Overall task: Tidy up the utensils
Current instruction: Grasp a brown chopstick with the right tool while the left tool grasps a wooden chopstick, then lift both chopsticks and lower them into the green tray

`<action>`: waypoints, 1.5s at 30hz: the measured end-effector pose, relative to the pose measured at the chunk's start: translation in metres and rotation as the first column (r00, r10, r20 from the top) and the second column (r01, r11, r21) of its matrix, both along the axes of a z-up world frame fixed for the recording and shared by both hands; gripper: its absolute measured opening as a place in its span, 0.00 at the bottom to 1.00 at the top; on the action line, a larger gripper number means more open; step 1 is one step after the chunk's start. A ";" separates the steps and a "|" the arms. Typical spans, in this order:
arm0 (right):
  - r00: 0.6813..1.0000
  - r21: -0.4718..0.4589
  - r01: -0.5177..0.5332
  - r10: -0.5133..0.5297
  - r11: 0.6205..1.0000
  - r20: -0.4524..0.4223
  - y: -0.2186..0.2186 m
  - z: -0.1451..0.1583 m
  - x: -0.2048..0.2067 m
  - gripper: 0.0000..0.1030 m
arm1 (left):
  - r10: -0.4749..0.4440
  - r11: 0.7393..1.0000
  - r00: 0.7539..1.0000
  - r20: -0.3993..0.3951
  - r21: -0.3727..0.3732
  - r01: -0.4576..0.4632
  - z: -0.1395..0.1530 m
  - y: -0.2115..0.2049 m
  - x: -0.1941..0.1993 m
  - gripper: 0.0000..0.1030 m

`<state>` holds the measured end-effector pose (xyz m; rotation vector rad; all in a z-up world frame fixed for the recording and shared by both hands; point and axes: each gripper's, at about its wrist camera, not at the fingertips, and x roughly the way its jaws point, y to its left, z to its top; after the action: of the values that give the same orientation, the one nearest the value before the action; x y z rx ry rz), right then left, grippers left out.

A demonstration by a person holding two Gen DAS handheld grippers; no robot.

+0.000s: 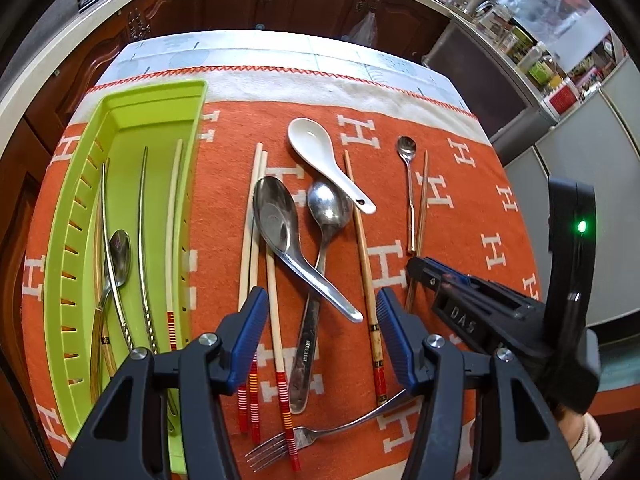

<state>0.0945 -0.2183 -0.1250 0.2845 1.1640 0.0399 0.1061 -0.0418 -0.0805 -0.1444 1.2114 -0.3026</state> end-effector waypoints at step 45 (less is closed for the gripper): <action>0.996 0.290 0.068 -0.082 0.955 0.037 -0.072 0.005 -0.052 0.06 | -0.084 0.990 0.991 -0.101 0.104 0.094 -0.055 -0.091 0.016 0.04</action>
<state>0.0422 -0.2902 -0.1204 0.5831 1.0977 0.1502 0.1224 -0.1330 -0.1351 -0.0107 1.3290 -0.3099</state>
